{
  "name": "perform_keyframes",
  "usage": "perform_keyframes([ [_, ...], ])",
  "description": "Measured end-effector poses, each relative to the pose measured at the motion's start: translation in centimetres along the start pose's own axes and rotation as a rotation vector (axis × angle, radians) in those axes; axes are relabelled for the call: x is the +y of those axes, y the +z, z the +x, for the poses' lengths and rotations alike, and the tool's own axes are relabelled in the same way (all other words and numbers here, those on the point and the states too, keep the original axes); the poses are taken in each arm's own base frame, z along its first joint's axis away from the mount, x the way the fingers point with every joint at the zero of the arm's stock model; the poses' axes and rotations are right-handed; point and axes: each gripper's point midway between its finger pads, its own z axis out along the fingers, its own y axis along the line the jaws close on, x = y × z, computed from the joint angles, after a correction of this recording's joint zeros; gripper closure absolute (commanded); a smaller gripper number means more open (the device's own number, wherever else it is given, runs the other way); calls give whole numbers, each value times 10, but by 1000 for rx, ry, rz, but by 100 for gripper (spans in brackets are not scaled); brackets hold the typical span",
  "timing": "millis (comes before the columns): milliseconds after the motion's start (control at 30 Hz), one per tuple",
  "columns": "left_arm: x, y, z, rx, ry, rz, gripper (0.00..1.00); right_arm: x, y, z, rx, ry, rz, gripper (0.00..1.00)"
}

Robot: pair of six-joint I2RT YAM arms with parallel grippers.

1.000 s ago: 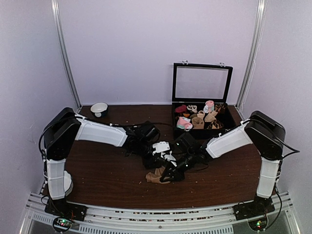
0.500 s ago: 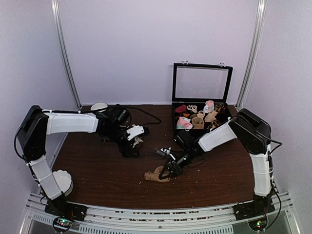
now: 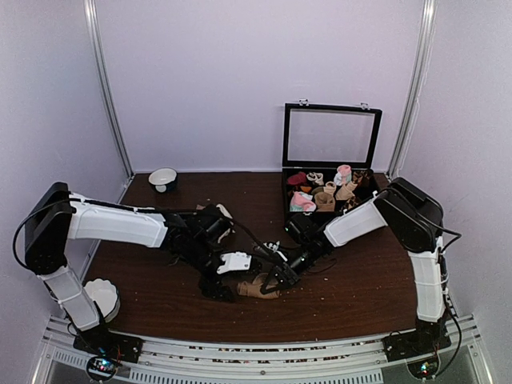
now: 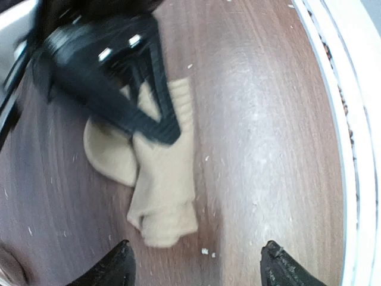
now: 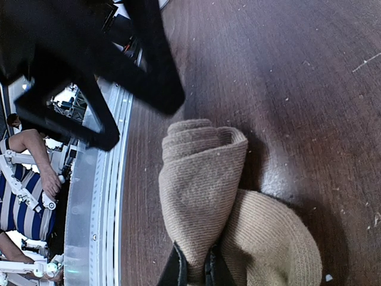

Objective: Roll the socks
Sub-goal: Roll the sock at the center of the board, then pick up the sock from the center of the board.

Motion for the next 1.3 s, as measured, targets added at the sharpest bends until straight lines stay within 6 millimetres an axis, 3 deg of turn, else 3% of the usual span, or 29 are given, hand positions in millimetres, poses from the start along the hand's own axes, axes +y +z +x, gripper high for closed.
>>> perform_keyframes([
  [200, 1, 13, -11, 19, 132, -65, 31, 0, 0, -1, -2, 17, 1, 100],
  [467, 8, 42, -7, 89, 199, -76, 48, -1, -1, -2, -4, 34, 2, 100],
  [567, 13, 47, -7, 99, 208, -81, 60, -1, -1, -2, -5, 38, 2, 100],
  [767, 19, 51, -11, 107, 213, -87, 93, -1, -1, -3, -8, 39, 3, 95],
  [833, 20, 51, -11, 117, 208, -81, 100, 0, -2, -3, -19, 26, 10, 85],
  [1000, 23, 54, -19, 98, 179, -36, 100, -1, -15, 2, -70, 14, 73, 74],
  [1067, 23, 53, -20, 89, 147, 0, 100, -1, -21, 4, -90, -9, 120, 64],
  [1100, 25, 50, -19, 85, 122, 23, 100, 0, -25, 4, -102, -27, 149, 20],
  [1133, 26, 47, -17, 82, 95, 43, 100, 1, -28, 5, -112, -37, 176, 5],
  [1167, 28, 42, -16, 77, 63, 63, 100, 2, -31, 5, -121, -45, 200, 0],
  [1300, 42, 17, -20, 22, -56, 122, 100, 6, -53, 0, -190, -136, 355, 0],
])
